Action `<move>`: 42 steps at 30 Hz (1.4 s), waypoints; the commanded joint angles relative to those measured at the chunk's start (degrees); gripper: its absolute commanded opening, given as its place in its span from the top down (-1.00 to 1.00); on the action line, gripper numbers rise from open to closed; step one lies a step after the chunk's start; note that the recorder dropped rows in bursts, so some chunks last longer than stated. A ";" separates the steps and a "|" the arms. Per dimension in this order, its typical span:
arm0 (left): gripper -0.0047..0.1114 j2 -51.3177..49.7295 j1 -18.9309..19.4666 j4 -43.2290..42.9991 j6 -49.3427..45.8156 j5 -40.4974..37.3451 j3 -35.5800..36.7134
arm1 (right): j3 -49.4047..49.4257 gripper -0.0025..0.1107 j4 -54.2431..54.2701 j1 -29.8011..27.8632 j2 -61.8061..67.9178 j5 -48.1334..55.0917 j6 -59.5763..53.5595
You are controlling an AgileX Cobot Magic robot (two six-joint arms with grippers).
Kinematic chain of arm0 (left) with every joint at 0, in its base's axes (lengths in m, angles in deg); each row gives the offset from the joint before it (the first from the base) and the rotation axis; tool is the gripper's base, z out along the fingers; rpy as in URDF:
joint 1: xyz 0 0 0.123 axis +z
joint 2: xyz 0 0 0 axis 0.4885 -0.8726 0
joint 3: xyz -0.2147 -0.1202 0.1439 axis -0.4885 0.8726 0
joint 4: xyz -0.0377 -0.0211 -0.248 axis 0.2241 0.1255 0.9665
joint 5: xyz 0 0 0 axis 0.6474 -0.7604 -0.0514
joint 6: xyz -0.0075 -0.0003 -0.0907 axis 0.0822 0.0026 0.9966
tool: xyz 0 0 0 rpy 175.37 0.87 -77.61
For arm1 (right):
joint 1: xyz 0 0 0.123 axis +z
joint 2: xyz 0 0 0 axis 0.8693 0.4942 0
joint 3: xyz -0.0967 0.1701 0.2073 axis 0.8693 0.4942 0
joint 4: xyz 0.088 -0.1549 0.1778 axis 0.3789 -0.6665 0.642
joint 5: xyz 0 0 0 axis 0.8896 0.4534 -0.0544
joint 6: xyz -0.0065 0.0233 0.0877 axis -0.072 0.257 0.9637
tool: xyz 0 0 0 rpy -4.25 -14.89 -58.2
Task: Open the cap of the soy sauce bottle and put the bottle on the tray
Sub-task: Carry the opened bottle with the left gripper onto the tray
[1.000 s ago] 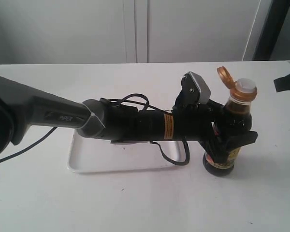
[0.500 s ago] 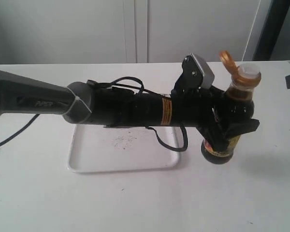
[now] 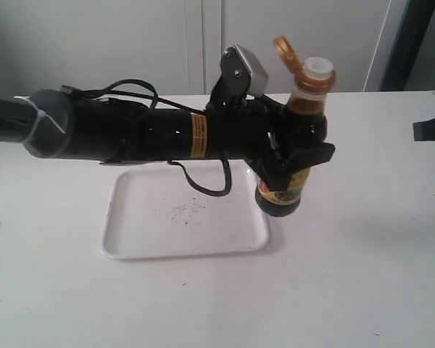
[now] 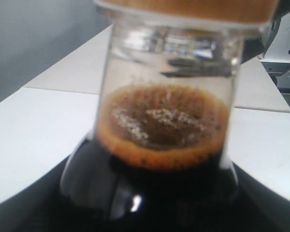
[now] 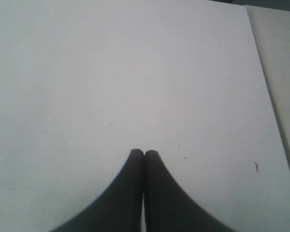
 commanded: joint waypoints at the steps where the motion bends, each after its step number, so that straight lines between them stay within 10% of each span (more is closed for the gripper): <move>1: 0.92 5.28 3.65 2.15 0.08 7.09 2.96 | 0.39 0.96 0.31 2.87 0.14 -1.56 -0.25; 19: 0.92 11.33 19.50 4.46 -6.58 11.94 17.76 | 0.39 0.96 0.43 4.57 0.14 -1.31 -0.35; 42: 0.92 5.32 21.16 9.45 -10.35 11.94 18.51 | 0.39 0.96 0.43 4.57 0.14 -2.05 -0.35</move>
